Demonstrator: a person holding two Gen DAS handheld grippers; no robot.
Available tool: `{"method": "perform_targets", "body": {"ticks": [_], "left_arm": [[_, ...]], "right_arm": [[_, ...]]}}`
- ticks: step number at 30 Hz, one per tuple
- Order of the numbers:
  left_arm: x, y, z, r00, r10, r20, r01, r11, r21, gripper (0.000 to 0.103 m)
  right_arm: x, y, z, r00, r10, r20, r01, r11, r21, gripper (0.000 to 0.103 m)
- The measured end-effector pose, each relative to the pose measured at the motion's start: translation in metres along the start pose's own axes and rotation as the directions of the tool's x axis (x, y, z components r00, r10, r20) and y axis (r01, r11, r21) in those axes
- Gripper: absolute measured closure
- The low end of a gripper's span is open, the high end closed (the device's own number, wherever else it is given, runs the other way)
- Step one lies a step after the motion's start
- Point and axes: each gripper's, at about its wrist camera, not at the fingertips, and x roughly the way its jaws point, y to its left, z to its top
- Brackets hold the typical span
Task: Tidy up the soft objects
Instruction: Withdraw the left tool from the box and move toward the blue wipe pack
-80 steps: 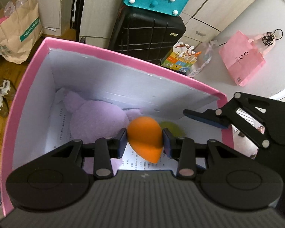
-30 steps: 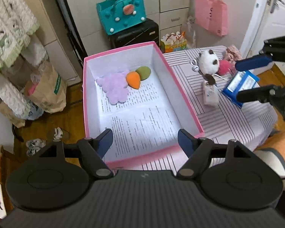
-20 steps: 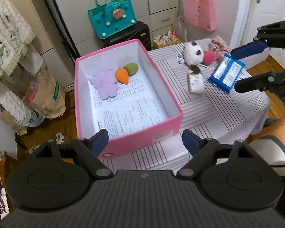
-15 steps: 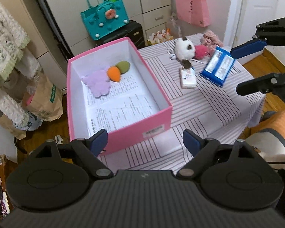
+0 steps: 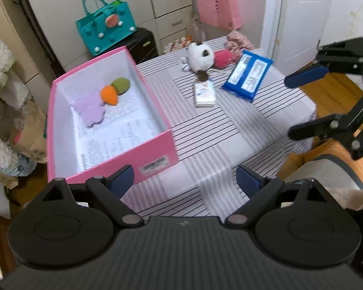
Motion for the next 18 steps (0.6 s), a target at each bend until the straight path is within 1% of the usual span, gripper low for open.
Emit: {"method": "perform_targets", "body": {"ticks": [1, 3, 5, 7, 11, 14, 16, 18], "left_arm": [[0.001, -0.003, -0.001, 1.000, -0.008, 0.009, 0.008, 1.000, 0.002, 0.009], [0.005, -0.010, -0.003, 0.999, 0.005, 0.033, -0.006, 1.000, 0.013, 0.009], [0.010, -0.015, -0.004, 0.998, 0.014, 0.058, -0.015, 1.000, 0.017, 0.008], [0.018, -0.018, -0.006, 0.997, 0.007, 0.075, -0.008, 1.000, 0.006, 0.008], [0.038, -0.018, -0.003, 0.994, -0.045, 0.101, 0.051, 0.997, -0.055, 0.008], [0.054, -0.023, 0.000, 0.989, -0.066, 0.131, 0.077, 0.994, -0.077, 0.008], [0.063, -0.027, 0.003, 0.985, -0.086, 0.153, 0.099, 0.992, -0.080, 0.008], [0.071, -0.030, 0.007, 0.976, -0.129, 0.177, 0.146, 0.985, -0.088, 0.008]], "right_arm": [[-0.001, -0.001, -0.003, 1.000, -0.002, 0.004, 0.002, 1.000, 0.006, 0.027], [-0.002, -0.002, -0.012, 1.000, -0.013, 0.015, 0.013, 1.000, 0.017, 0.027], [-0.002, -0.004, -0.021, 0.998, -0.056, 0.022, 0.056, 0.998, 0.016, 0.026], [-0.003, -0.009, -0.030, 0.995, -0.094, 0.036, 0.093, 0.995, 0.023, 0.026], [-0.004, -0.026, -0.048, 0.986, -0.157, 0.060, 0.154, 0.987, 0.049, 0.026], [-0.002, -0.040, -0.057, 0.978, -0.196, 0.073, 0.191, 0.979, 0.072, 0.026], [0.000, -0.049, -0.061, 0.973, -0.215, 0.083, 0.208, 0.974, 0.091, 0.026], [0.003, -0.057, -0.065, 0.969, -0.229, 0.093, 0.220, 0.970, 0.101, 0.026]]}}
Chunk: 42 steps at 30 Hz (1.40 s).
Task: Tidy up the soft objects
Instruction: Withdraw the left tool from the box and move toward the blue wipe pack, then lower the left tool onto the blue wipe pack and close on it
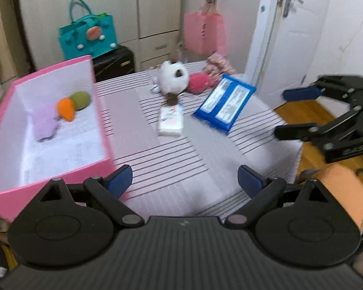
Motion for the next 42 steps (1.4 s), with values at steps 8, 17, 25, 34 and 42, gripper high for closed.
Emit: {"method": "perform_targets", "body": {"ticks": [8, 17, 25, 34, 42], "left_arm": [[0.036, -0.003, 0.011, 0.994, -0.073, 0.080, 0.079, 0.994, -0.081, 0.010], [0.081, -0.005, 0.018, 0.980, -0.154, 0.122, 0.174, 0.969, -0.173, 0.012], [0.121, -0.012, 0.018, 0.985, -0.125, 0.116, 0.151, 0.957, -0.248, 0.012], [0.145, -0.013, 0.024, 0.980, -0.152, 0.130, 0.186, 0.932, -0.312, 0.035], [0.168, -0.013, 0.027, 0.983, -0.150, 0.110, 0.180, 0.917, -0.356, 0.047]], "right_arm": [[0.024, -0.031, -0.006, 0.996, -0.080, 0.038, 0.079, 0.997, 0.022, 0.026], [0.048, -0.071, -0.016, 0.974, -0.195, 0.117, 0.191, 0.981, 0.043, 0.023], [0.064, -0.085, -0.019, 0.971, -0.191, 0.142, 0.193, 0.981, 0.002, 0.024], [0.088, -0.098, -0.018, 0.977, -0.186, 0.104, 0.181, 0.982, 0.056, 0.034], [0.109, -0.114, -0.025, 0.980, -0.188, 0.056, 0.181, 0.977, 0.112, 0.047]]}}
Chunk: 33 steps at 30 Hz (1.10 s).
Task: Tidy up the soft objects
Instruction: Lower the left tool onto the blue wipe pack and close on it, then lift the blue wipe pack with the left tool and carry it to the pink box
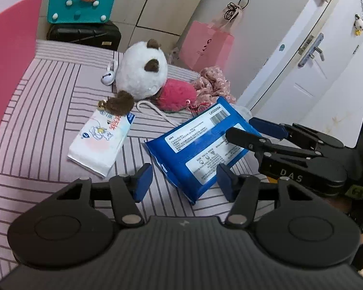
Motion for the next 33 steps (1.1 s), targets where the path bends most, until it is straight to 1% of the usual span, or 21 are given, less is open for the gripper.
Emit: {"method": "perform_targets", "body": {"ticks": [1, 2, 3, 5, 7, 10, 13, 16, 18, 20, 21, 23, 24, 28, 30, 33], "left_arm": [[0.002, 0.000, 0.000, 1.000, -0.005, -0.010, 0.004, 1.000, -0.007, 0.048], [0.004, 0.001, -0.001, 1.000, -0.010, -0.017, 0.009, 1.000, -0.015, 0.050], [0.006, 0.002, -0.001, 1.000, -0.011, -0.022, 0.011, 1.000, -0.023, 0.050], [0.008, 0.003, -0.002, 1.000, -0.006, -0.021, 0.005, 1.000, -0.028, 0.053], [0.009, 0.003, -0.001, 1.000, 0.006, -0.011, -0.007, 1.000, -0.025, 0.053], [0.010, 0.003, 0.000, 1.000, 0.010, -0.008, -0.010, 0.999, -0.030, 0.053], [0.012, 0.001, 0.000, 1.000, 0.020, -0.006, -0.020, 0.999, -0.027, 0.053], [0.013, -0.001, 0.000, 0.999, 0.033, -0.005, -0.033, 0.999, -0.027, 0.053], [0.013, -0.003, -0.001, 0.999, 0.045, 0.000, -0.045, 0.999, -0.025, 0.053], [0.013, -0.004, -0.002, 0.999, 0.051, 0.004, -0.051, 0.998, -0.021, 0.053], [0.012, -0.003, -0.003, 0.999, 0.053, 0.008, -0.053, 0.998, -0.029, 0.055], [0.010, -0.003, -0.004, 0.996, 0.085, 0.014, -0.085, 0.996, -0.028, 0.070], [0.010, -0.002, -0.005, 0.995, 0.093, 0.017, -0.093, 0.995, -0.024, 0.072], [0.009, 0.004, -0.006, 0.996, 0.083, 0.027, -0.082, 0.995, -0.052, 0.076], [0.009, 0.005, -0.006, 0.996, 0.081, 0.028, -0.080, 0.995, -0.054, 0.077], [0.008, 0.005, -0.006, 0.996, 0.087, 0.031, -0.085, 0.995, -0.047, 0.077]], "right_arm": [[0.002, 0.000, -0.001, 1.000, -0.001, -0.006, 0.001, 1.000, 0.002, 0.050], [0.003, -0.001, -0.002, 1.000, 0.004, -0.015, -0.004, 1.000, 0.005, 0.055], [0.005, -0.002, -0.003, 1.000, 0.015, -0.021, -0.015, 1.000, 0.011, 0.057], [0.003, -0.004, -0.005, 0.999, 0.033, -0.027, -0.032, 0.999, 0.028, 0.067], [0.001, -0.006, -0.007, 0.999, 0.040, -0.026, -0.039, 0.998, 0.039, 0.072], [-0.002, -0.008, -0.009, 0.998, 0.051, -0.038, -0.048, 0.996, 0.074, 0.075], [-0.002, -0.012, -0.013, 0.996, 0.076, -0.048, -0.070, 0.991, 0.110, 0.075], [-0.001, -0.012, -0.018, 0.995, 0.084, -0.061, -0.074, 0.987, 0.141, 0.075], [0.001, -0.013, -0.021, 0.993, 0.102, -0.065, -0.089, 0.981, 0.175, 0.074], [0.003, -0.015, -0.025, 0.989, 0.130, -0.068, -0.113, 0.971, 0.213, 0.070], [0.004, -0.015, -0.027, 0.989, 0.131, -0.070, -0.112, 0.969, 0.222, 0.070], [0.005, -0.015, -0.029, 0.988, 0.133, -0.073, -0.113, 0.967, 0.230, 0.070], [0.006, -0.014, -0.030, 0.988, 0.133, -0.078, -0.112, 0.966, 0.234, 0.070], [0.007, -0.015, -0.033, 0.986, 0.143, -0.081, -0.120, 0.963, 0.240, 0.069], [0.008, -0.019, -0.032, 0.983, 0.167, -0.081, -0.141, 0.955, 0.261, 0.069], [0.009, -0.019, -0.033, 0.982, 0.168, -0.086, -0.140, 0.955, 0.261, 0.068]]}}
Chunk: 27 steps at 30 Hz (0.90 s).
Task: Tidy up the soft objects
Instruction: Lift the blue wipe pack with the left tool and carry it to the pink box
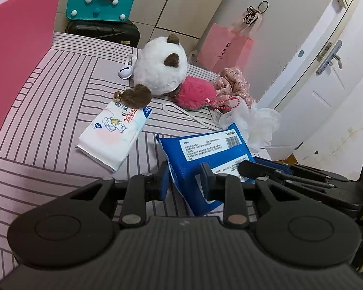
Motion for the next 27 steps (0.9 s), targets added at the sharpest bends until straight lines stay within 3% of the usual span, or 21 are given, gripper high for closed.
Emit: {"method": "perform_targets", "body": {"ticks": [10, 27], "left_arm": [[-0.001, -0.005, -0.002, 1.000, 0.014, 0.005, -0.014, 1.000, 0.014, 0.078], [-0.024, -0.025, -0.006, 0.996, 0.092, 0.006, -0.092, 0.988, 0.125, 0.078]], "right_arm": [[0.005, -0.014, 0.001, 0.996, 0.084, -0.023, -0.083, 0.996, 0.033, 0.062], [-0.007, 0.011, -0.002, 0.992, 0.090, -0.087, -0.088, 0.996, 0.024, 0.069]]}}
